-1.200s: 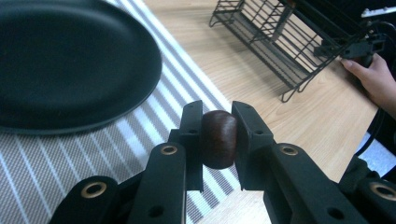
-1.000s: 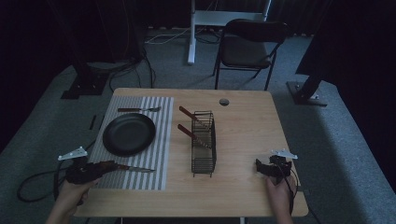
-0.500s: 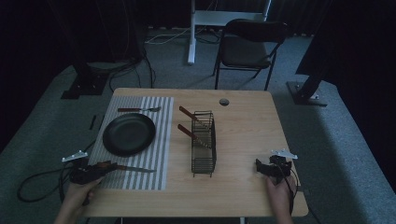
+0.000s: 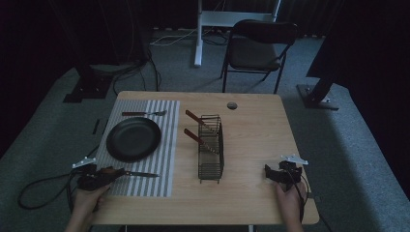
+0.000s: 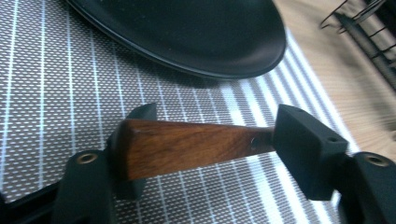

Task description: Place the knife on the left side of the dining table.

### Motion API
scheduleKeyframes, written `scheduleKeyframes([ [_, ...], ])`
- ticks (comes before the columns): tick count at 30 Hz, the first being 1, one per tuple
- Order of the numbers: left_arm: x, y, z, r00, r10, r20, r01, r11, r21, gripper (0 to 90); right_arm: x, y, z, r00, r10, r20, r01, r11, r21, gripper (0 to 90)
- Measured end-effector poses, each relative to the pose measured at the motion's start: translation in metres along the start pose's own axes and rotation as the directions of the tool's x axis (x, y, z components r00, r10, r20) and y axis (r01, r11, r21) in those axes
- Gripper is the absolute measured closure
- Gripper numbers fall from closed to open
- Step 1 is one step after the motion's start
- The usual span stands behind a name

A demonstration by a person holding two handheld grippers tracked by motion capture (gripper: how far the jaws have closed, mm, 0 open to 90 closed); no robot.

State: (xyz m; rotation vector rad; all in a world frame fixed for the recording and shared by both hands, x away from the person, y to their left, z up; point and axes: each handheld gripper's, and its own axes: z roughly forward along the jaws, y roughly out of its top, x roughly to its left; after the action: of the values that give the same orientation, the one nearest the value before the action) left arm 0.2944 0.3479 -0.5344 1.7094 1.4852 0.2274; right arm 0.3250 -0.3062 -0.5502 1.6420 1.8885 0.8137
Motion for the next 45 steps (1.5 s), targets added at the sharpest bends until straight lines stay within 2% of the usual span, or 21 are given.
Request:
scheduleKeyframes([
  [6, 0.002, 0.001, 0.003, 0.9999, -0.017, 0.0, 0.017, 0.9995, 0.026, 25.7, 0.0, 0.0, 0.0, 1.0, 0.0, 0.0, 0.0, 1.0, 0.0, 11.9],
  [7, 0.001, 0.002, 0.003, 0.9995, -0.014, -0.028, 0.015, 0.9994, 0.032, 24.3, 0.0, 0.0, 0.0, 1.0, 0.0, 0.0, 0.0, 1.0, 0.0, 11.9],
  [9, -0.001, 0.004, 0.005, 0.9936, 0.005, -0.113, 0.0, 0.9992, 0.04, 17.7, 0.0, 0.0, 0.0, 1.0, 0.0, 0.0, 0.0, 1.0, 0.0, 11.9],
  [10, -0.001, 0.005, 0.005, 0.9925, 0.003, -0.122, 0.002, 0.9993, 0.039, 17.1, 0.0, 0.0, 0.0, 1.0, 0.0, 0.0, 0.0, 1.0, 0.0, 11.9],
  [13, 0.0, 0.007, 0.006, 0.9926, 0.008, -0.121, -0.003, 0.9989, 0.046, 16.8, 0.0, 0.0, 0.0, 1.0, 0.0, 0.0, 0.0, 1.0, 0.0, 11.9],
  [19, 0.003, 0.011, 0.008, 0.9957, -0.001, -0.092, 0.006, 0.9987, 0.052, 16.9, 0.0, 0.0, 0.0, 1.0, 0.0, 0.0, 0.0, 1.0, 0.0, 11.9],
  [22, -0.002, 0.01, 0.009, 0.9924, 0.037, -0.117, -0.029, 0.9969, 0.073, 16.8, 0.0, 0.0, 0.0, 1.0, 0.0, 0.0, 0.0, 1.0, 0.0, 11.9],
  [24, -0.004, 0.01, 0.009, 0.9955, 0.036, -0.088, -0.028, 0.9959, 0.086, 9.6, 0.0, 0.0, 0.0, 1.0, 0.0, 0.0, 0.0, 1.0, 0.0, 11.9],
  [27, -0.007, 0.009, 0.011, 0.9893, 0.076, -0.124, -0.064, 0.9935, 0.094, 9.5, 0.0, 0.0, 0.0, 1.0, 0.0, 0.0, 0.0, 1.0, 0.0, 11.9],
  [28, -0.008, 0.009, 0.013, 0.9863, 0.085, -0.142, -0.07, 0.9922, 0.103, 5.7, 0.0, 0.0, 0.0, 1.0, 0.0, 0.0, 0.0, 1.0, 0.0, 11.9],
  [29, -0.009, 0.009, 0.015, 0.9796, 0.112, -0.167, -0.092, 0.9884, 0.121, 0.3, 0.0, 0.0, 0.0, 1.0, 0.0, 0.0, 0.0, 1.0, 0.0, 11.9],
  [32, -0.009, 0.008, 0.017, 0.9758, 0.128, -0.177, -0.109, 0.9878, 0.111, 0.3, 0.0, 0.0, 0.0, 1.0, 0.0, 0.0, 0.0, 1.0, 0.0, 11.9],
  [33, -0.009, 0.006, 0.018, 0.9688, 0.165, -0.185, -0.148, 0.9834, 0.106, 0.3, 0.0, 0.0, 0.0, 1.0, 0.0, 0.0, 0.0, 1.0, 0.0, 11.9],
  [34, -0.009, 0.005, 0.018, 0.9675, 0.17, -0.188, -0.154, 0.9834, 0.096, 0.4, 0.0, 0.0, 0.0, 1.0, 0.0, 0.0, 0.0, 1.0, 0.0, 11.9],
  [38, -0.007, 0.005, 0.017, 0.9727, 0.154, -0.173, -0.143, 0.9867, 0.079, 0.4, 0.0, 0.0, 0.0, 1.0, 0.0, 0.0, 0.0, 1.0, 0.0, 11.9],
  [39, -0.007, 0.005, 0.018, 0.9664, 0.163, -0.199, -0.15, 0.9855, 0.078, 0.4, 0.0, 0.0, 0.0, 1.0, 0.0, 0.0, 0.0, 1.0, 0.0, 11.9],
  [41, -0.009, 0.004, 0.02, 0.9399, 0.201, -0.276, -0.178, 0.9784, 0.104, 0.4, 0.0, 0.0, 0.0, 1.0, 0.0, 0.0, 0.0, 1.0, 0.0, 11.9],
  [42, -0.009, 0.004, 0.02, 0.9416, 0.182, -0.283, -0.161, 0.9821, 0.097, 0.4, 0.0, 0.0, 0.0, 1.0, 0.0, 0.0, 0.0, 1.0, 0.0, 11.9],
  [43, -0.007, 0.004, 0.019, 0.9475, 0.161, -0.276, -0.143, 0.9861, 0.085, 0.4, 0.0, 0.0, 0.0, 1.0, 0.0, 0.0, 0.0, 1.0, 0.0, 11.9],
  [44, -0.007, 0.004, 0.019, 0.9475, 0.161, -0.276, -0.143, 0.9861, 0.085, 0.3, 0.0, 0.0, 0.0, 1.0, 0.0, 0.0, 0.0, 1.0, 0.0, 11.9],
  [45, -0.004, 0.005, 0.017, 0.9552, 0.12, -0.271, -0.106, 0.9923, 0.063, 0.3, 0.0, 0.0, 0.0, 1.0, 0.001, 0.0, -0.001, 1.0, 0.0, 11.9],
])
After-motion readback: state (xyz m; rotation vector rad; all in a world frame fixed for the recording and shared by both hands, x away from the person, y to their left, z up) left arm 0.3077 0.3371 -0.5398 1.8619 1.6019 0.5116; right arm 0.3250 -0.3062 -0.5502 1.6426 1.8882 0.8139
